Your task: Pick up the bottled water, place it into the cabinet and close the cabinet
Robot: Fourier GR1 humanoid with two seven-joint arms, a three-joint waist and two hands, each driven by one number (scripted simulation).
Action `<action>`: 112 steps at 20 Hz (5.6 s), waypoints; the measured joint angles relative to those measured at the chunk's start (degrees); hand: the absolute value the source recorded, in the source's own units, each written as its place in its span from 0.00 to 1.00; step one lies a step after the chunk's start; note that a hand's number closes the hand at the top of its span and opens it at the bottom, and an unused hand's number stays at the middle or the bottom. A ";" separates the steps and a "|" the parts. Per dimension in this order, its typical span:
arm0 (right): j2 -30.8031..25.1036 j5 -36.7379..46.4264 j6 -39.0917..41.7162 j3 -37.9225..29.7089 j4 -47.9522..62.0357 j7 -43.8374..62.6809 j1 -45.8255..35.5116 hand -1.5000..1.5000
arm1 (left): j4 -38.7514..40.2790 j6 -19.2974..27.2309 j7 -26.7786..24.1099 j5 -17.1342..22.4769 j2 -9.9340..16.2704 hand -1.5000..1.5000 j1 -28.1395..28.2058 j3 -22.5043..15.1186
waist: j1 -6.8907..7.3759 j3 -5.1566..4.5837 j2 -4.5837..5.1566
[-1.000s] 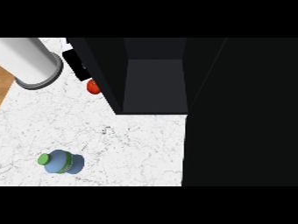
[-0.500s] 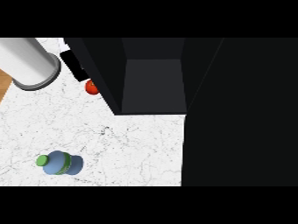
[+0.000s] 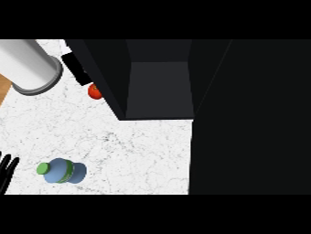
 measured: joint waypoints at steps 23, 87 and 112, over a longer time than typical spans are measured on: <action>-1.44 1.41 5.02 -0.57 -0.60 -9.21 10.56 0.00 | 48.96 6.39 -23.44 -13.13 4.07 0.00 -20.91 -1.84 | -0.37 -0.10 0.15; -0.98 -0.36 7.57 -6.34 1.41 -10.43 8.73 0.00 | 50.73 62.20 -1.39 16.85 -3.17 1.00 -62.76 -44.13 | -1.08 0.05 0.41; -1.11 -2.88 11.62 -9.78 3.63 -12.23 6.38 0.00 | 88.56 69.89 -7.38 17.30 -1.74 0.00 -84.40 -35.24 | -3.76 -0.03 1.86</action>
